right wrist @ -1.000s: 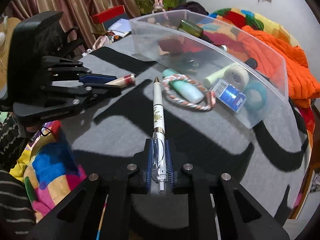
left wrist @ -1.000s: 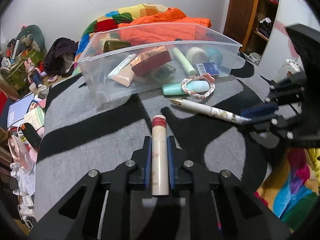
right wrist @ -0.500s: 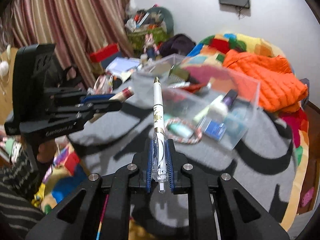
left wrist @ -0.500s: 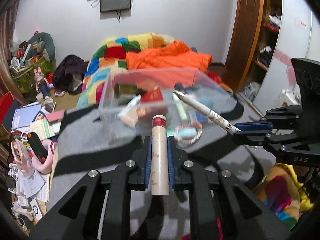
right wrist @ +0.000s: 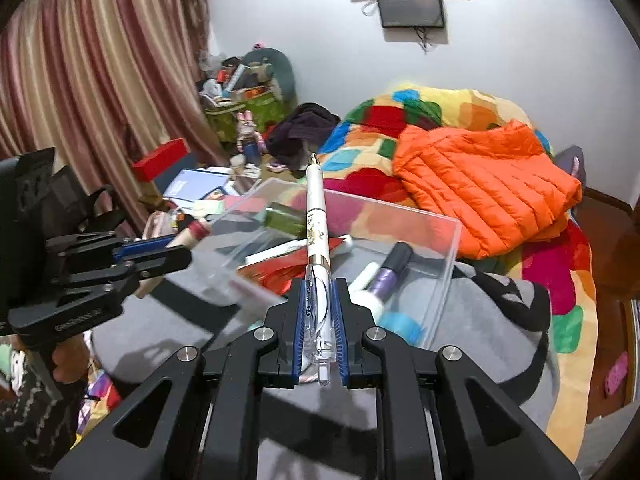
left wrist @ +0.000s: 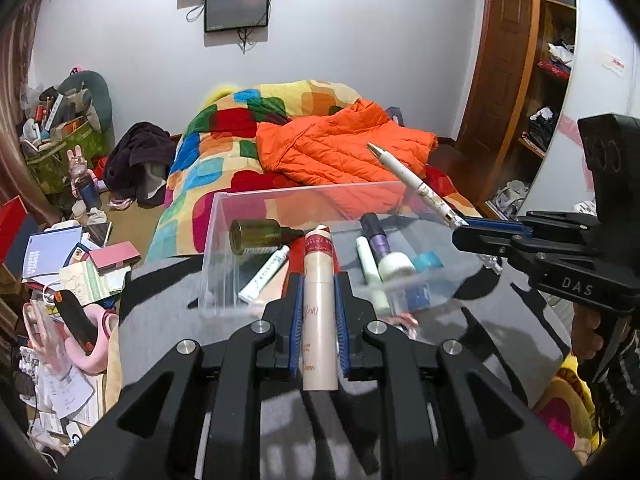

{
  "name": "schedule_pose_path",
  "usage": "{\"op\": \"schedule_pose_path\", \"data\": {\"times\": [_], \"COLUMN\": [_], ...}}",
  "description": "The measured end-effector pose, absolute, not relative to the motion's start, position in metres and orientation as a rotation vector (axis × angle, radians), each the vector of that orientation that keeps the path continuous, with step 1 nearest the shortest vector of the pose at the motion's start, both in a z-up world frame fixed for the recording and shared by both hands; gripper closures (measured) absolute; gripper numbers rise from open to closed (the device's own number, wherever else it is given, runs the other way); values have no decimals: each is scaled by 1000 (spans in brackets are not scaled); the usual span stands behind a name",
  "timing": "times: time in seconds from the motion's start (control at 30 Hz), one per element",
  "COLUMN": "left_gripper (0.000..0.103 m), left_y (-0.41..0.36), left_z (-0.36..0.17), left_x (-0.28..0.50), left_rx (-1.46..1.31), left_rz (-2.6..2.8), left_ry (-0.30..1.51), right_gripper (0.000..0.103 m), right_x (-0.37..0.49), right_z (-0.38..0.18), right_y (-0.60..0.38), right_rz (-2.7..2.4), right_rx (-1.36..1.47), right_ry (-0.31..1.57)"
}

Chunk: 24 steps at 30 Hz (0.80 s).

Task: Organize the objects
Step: 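Lower the tube and pen into the clear box and open both tools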

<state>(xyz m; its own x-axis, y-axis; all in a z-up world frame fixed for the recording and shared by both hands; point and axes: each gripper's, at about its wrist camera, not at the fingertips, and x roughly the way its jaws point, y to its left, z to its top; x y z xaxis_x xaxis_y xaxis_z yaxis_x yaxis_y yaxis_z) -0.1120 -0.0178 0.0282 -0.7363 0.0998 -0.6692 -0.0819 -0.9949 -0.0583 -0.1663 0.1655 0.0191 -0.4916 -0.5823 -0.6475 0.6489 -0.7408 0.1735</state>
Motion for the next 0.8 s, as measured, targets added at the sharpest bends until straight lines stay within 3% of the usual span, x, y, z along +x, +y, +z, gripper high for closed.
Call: {"op": "schedule_pose_path", "data": {"times": [0.37,0.8], "left_gripper": [89,89], "left_y": [-16,19], "left_z": [12,-14], "left_x": [-176,-201], "left_rx": [-1246,-1354], "left_rz": [2702,2627], "left_ry": [-110,11], "right_gripper": [91,91], "right_x": [-212,-217], "right_z": [-12,-31], "right_y": [157,140], "right_rz": [-2268,-2267], "right_rx": [1058,1126], "right_ry": [131,264]}}
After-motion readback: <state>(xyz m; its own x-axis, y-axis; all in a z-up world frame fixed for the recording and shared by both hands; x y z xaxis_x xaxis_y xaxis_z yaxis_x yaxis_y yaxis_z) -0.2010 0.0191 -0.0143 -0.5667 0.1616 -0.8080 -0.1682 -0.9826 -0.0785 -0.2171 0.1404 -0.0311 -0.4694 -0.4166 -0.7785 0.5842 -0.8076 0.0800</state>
